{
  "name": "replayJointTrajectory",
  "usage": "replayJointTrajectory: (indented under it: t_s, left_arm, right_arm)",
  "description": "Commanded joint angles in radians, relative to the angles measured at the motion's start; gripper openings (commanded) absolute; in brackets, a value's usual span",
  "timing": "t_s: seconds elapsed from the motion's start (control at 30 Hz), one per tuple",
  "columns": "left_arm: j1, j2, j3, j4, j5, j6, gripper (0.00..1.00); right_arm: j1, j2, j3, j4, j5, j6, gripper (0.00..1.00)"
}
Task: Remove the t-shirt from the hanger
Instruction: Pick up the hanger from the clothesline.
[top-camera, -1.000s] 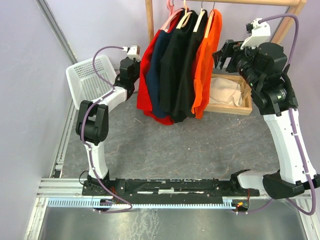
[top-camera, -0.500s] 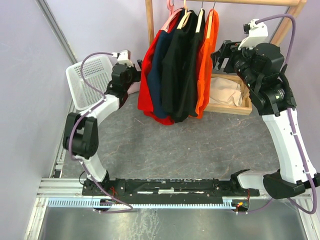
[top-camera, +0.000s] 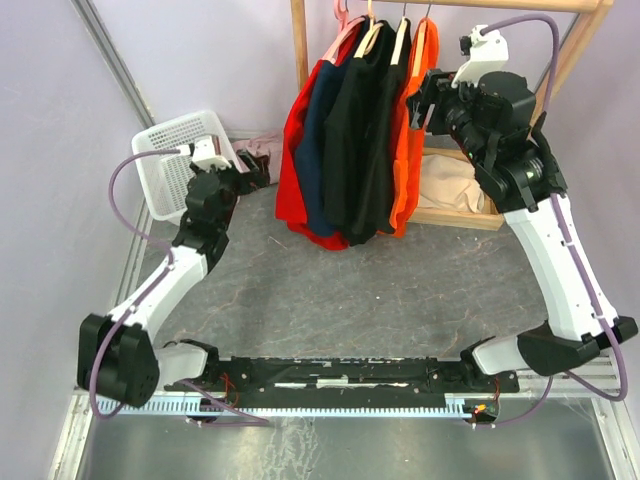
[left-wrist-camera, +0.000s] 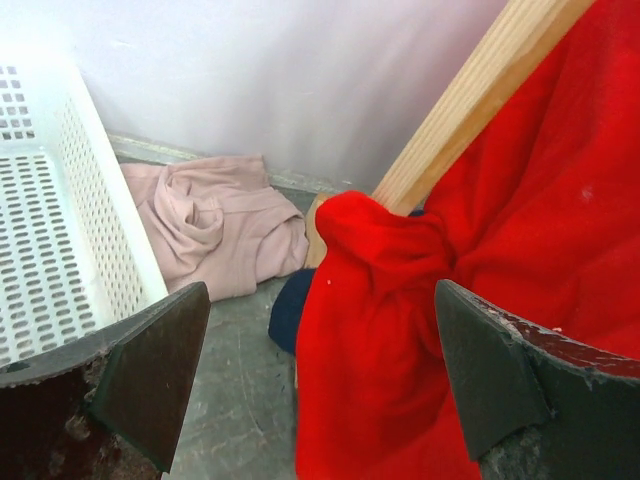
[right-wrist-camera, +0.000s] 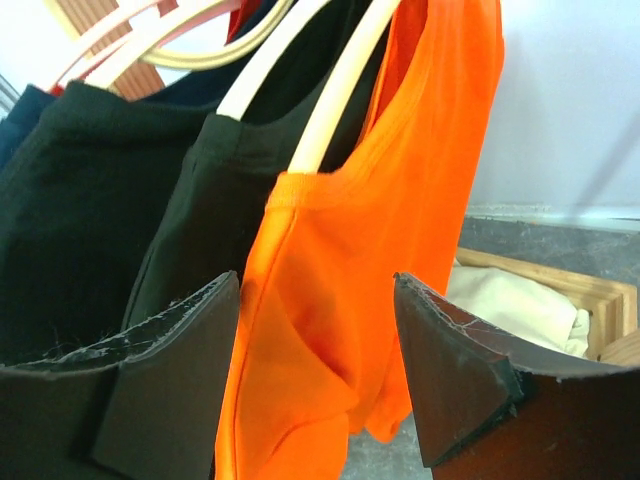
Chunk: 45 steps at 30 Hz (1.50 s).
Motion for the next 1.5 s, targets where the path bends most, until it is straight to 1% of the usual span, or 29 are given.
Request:
replayJointTrajectory:
  t_s: [0.0,0.23,0.4,0.5,0.7,0.83,1.17,1.27,1.47]
  left_arm:
    - [-0.03,-0.139,-0.079,0.018,-0.026,-0.04,0.99]
    - [-0.096,-0.283,-0.17,-0.027,-0.028,-0.031,0.99]
    - [-0.136,-0.345,-0.2,-0.065,-0.017,-0.032,0.99]
    - [-0.17,-0.375,-0.208,-0.093,-0.008,-0.03,0.99]
    - [-0.225,-0.449,-0.244,-0.144,-0.034,-0.023,0.99]
    - [-0.24,-0.49,-0.268,-0.179,-0.034,-0.031,0.99]
    - [-0.256,-0.563,-0.303,-0.229,-0.035,-0.042,0.99]
    - [-0.258,-0.564,-0.308,-0.231,-0.027,-0.044,0.99]
    - [-0.262,-0.572,-0.314,-0.232,-0.019,-0.048,0.99]
  right_arm:
    - [0.018,0.057,0.106,0.037,0.048,0.002,0.7]
    - [0.031,0.126,0.17,0.007,0.146,0.003,0.7]
    - [0.035,0.115,0.148,0.006,0.207,-0.003,0.63]
    - [0.036,0.101,0.128,0.007,0.228,-0.013,0.61]
    - [0.036,0.094,0.116,0.006,0.251,-0.035,0.54]
    - [0.036,0.105,0.13,0.003,0.259,-0.047,0.47]
    - [0.036,0.143,0.186,-0.012,0.265,-0.072,0.36]
    - [0.035,0.153,0.198,-0.012,0.266,-0.084,0.35]
    - [0.036,0.198,0.247,-0.021,0.274,-0.108,0.37]
